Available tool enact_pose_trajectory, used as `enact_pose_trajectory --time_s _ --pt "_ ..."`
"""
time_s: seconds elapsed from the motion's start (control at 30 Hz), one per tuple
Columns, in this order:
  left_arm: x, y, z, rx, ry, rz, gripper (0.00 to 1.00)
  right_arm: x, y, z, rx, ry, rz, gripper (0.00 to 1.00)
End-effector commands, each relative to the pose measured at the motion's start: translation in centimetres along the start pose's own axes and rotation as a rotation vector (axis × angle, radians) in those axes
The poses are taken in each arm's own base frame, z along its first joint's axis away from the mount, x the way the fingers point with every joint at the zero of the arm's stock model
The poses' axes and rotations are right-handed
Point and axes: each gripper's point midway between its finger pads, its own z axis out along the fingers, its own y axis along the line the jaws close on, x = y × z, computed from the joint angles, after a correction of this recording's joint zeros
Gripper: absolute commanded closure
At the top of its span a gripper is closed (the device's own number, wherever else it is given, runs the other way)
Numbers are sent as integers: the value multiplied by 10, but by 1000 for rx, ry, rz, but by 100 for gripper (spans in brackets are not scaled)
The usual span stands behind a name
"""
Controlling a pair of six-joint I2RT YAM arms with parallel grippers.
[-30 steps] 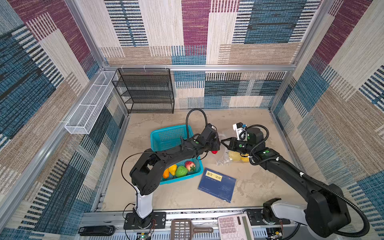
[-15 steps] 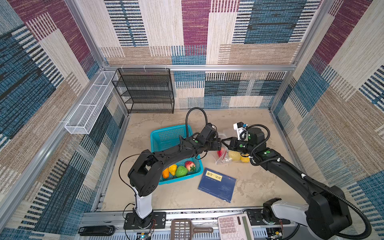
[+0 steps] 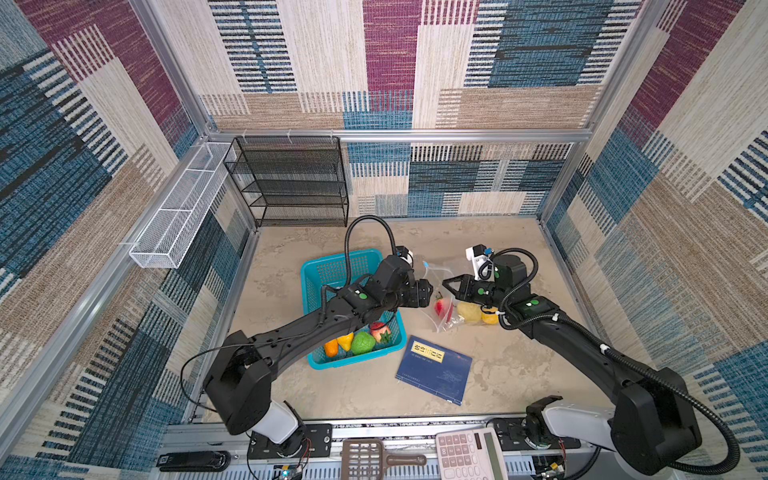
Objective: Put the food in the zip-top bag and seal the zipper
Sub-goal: 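Carry the apple to the bag mouth and release it inside with the left gripper, then move the left gripper back into the basket and grasp the green pear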
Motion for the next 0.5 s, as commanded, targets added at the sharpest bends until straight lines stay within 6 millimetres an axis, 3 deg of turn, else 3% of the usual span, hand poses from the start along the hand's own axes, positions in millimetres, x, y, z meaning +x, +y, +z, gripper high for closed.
enact_pose_trajectory --time_s 0.0,0.23,0.37,0.47 --pt "-6 26 -21 -93 -58 28 17 -7 4 0 -9 -24 -22 100" --pt "-11 94 -49 -250 -81 46 14 -6 3 0 -8 -21 -17 100" --pt "-9 133 -49 -280 -22 39 12 -5 2 0 -2 -18 -14 100" --pt "0 151 -42 -324 70 89 11 -5 2 -1 2 -19 -13 100"
